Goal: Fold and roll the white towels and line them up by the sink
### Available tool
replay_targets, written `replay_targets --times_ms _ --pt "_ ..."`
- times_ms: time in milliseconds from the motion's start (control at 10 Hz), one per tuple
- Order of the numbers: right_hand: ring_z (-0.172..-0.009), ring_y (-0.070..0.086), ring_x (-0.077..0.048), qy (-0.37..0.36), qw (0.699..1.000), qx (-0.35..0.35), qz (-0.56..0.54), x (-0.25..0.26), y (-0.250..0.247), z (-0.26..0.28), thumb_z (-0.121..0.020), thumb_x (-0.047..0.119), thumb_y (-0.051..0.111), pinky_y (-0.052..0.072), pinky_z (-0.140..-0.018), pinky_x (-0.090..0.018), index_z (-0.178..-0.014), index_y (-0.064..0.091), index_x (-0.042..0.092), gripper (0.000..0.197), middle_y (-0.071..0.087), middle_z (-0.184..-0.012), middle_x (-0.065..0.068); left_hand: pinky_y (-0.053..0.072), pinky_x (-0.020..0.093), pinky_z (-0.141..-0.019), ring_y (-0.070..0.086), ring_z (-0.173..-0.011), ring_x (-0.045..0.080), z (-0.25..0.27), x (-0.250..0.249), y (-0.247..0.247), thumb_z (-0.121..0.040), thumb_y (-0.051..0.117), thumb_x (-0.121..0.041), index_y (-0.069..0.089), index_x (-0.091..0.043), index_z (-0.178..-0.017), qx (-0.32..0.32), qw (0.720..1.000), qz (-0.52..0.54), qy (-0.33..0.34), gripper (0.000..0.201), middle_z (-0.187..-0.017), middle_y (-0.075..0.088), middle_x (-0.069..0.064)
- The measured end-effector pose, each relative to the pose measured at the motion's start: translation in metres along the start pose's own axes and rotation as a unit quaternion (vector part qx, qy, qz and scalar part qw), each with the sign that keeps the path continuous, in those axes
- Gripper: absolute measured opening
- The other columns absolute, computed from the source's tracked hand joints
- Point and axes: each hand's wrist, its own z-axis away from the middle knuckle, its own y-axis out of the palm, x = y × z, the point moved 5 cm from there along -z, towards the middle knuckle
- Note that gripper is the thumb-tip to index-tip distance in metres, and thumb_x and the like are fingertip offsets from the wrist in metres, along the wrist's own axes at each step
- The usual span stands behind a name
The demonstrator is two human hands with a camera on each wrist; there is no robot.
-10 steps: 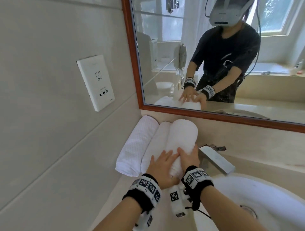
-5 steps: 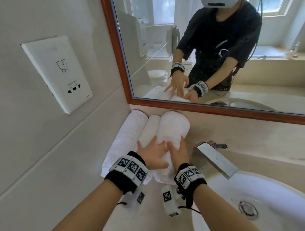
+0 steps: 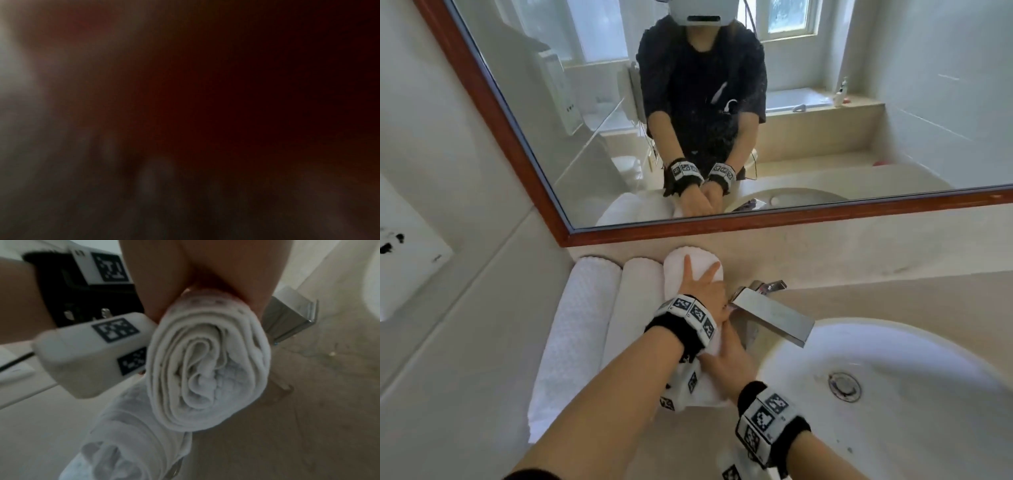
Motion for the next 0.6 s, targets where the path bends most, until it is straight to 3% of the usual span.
replay_targets --times_ms 100,200,300,400,500,600 --pt "-0.091 0.062 -0.023 0.006 1.000 -0.017 0.005 0.009 0.009 0.001 -0.069 0.064 0.047 0.048 -0.077 -0.029 -0.146 0.015 0.033 0.089 0.064 -0.119 -0.007 -0.006 0.073 -0.106 -0.004 -0.149 0.019 0.009 0.015 0.002 -0.098 0.027 -0.041 0.049 -0.032 -0.133 0.000 1.000 0.017 -0.005 0.042 -0.152 0.032 -0.012" --pt "-0.096 0.055 -0.014 -0.015 0.994 0.006 -0.111 0.030 0.032 -0.007 -0.085 0.038 0.063 0.040 -0.081 -0.024 -0.143 0.030 0.027 0.067 0.059 -0.127 -0.005 -0.005 0.067 -0.110 -0.006 -0.148 0.013 0.026 0.049 0.009 -0.098 0.032 -0.037 0.057 -0.040 -0.122 -0.023 0.996 0.079 -0.035 0.035 -0.152 0.028 -0.018" --pt "-0.118 0.052 -0.018 -0.029 0.986 0.008 -0.162 0.027 0.039 -0.011 -0.087 0.034 0.064 0.038 -0.093 -0.026 -0.148 0.024 0.026 0.074 0.052 -0.137 -0.003 -0.006 0.067 -0.110 -0.005 -0.148 0.013 0.030 0.052 0.013 -0.097 0.032 -0.036 0.064 -0.041 -0.113 -0.034 0.996 0.074 -0.042 0.036 -0.152 0.029 -0.019" --pt "-0.120 0.045 -0.012 -0.024 0.986 0.027 -0.163 0.024 0.030 -0.007 -0.087 0.033 0.064 0.036 -0.099 -0.025 -0.148 0.021 0.025 0.075 0.046 -0.135 0.004 -0.010 0.069 -0.108 -0.005 -0.148 0.014 0.023 0.041 0.014 -0.098 0.028 -0.034 0.062 -0.040 -0.116 -0.019 0.997 0.060 -0.037 0.040 -0.153 0.028 -0.018" --pt "-0.120 0.054 -0.022 0.006 0.990 0.079 -0.120 0.012 0.019 -0.005 -0.088 0.040 0.059 0.043 -0.105 -0.037 -0.142 0.036 0.024 0.061 0.054 -0.135 -0.002 -0.013 0.070 -0.107 -0.005 -0.149 0.015 0.020 0.039 0.014 -0.098 0.026 -0.032 0.061 -0.038 -0.120 -0.020 0.996 0.072 -0.037 0.042 -0.153 0.028 -0.018" --pt "-0.115 0.059 -0.015 0.002 0.986 0.074 -0.149 0.007 -0.015 0.006 -0.092 0.022 0.057 0.048 -0.100 -0.027 -0.129 0.056 0.020 0.037 0.063 -0.127 -0.002 -0.015 0.071 -0.105 -0.006 -0.149 0.018 0.014 0.032 0.019 -0.098 0.024 -0.034 0.056 -0.036 -0.127 -0.006 0.999 0.030 -0.024 0.043 -0.153 0.028 -0.016"
